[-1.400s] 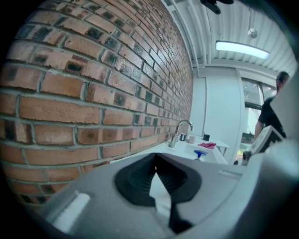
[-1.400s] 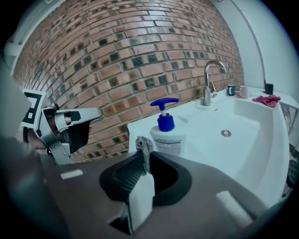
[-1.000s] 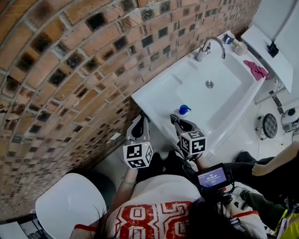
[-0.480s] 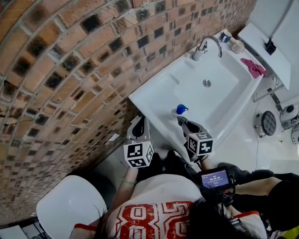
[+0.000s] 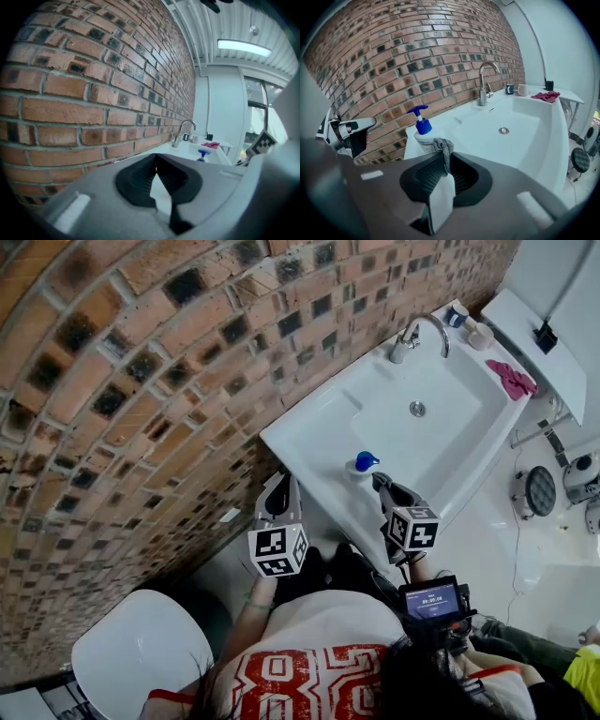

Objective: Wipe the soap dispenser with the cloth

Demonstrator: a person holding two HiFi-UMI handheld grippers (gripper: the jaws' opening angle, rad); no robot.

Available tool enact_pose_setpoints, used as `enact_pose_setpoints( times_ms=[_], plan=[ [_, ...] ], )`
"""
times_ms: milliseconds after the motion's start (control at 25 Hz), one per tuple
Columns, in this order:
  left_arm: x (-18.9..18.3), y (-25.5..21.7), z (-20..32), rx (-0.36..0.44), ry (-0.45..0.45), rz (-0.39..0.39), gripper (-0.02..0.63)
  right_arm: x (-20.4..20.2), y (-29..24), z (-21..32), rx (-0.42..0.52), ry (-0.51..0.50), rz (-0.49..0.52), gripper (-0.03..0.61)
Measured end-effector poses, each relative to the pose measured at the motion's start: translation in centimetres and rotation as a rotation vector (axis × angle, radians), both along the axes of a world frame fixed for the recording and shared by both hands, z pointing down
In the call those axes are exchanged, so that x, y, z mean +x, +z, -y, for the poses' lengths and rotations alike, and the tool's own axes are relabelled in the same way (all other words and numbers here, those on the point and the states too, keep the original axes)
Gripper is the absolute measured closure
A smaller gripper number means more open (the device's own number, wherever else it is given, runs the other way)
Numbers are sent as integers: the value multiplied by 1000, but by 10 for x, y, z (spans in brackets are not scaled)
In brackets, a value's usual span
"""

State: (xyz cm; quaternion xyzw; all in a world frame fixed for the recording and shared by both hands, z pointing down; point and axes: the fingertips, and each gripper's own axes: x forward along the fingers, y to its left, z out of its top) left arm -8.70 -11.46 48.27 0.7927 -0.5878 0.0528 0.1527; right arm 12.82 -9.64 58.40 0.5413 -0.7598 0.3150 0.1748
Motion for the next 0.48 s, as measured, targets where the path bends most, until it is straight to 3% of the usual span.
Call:
enact_pose_setpoints(
  times_ms=[240, 480],
  plan=[
    [-3, 1, -1, -1, -17, 4, 611, -14, -4, -9, 0, -26, 23, 532],
    [1, 1, -2, -3, -8, 8, 611, -64, 4, -10, -10, -191, 8, 532]
  ],
)
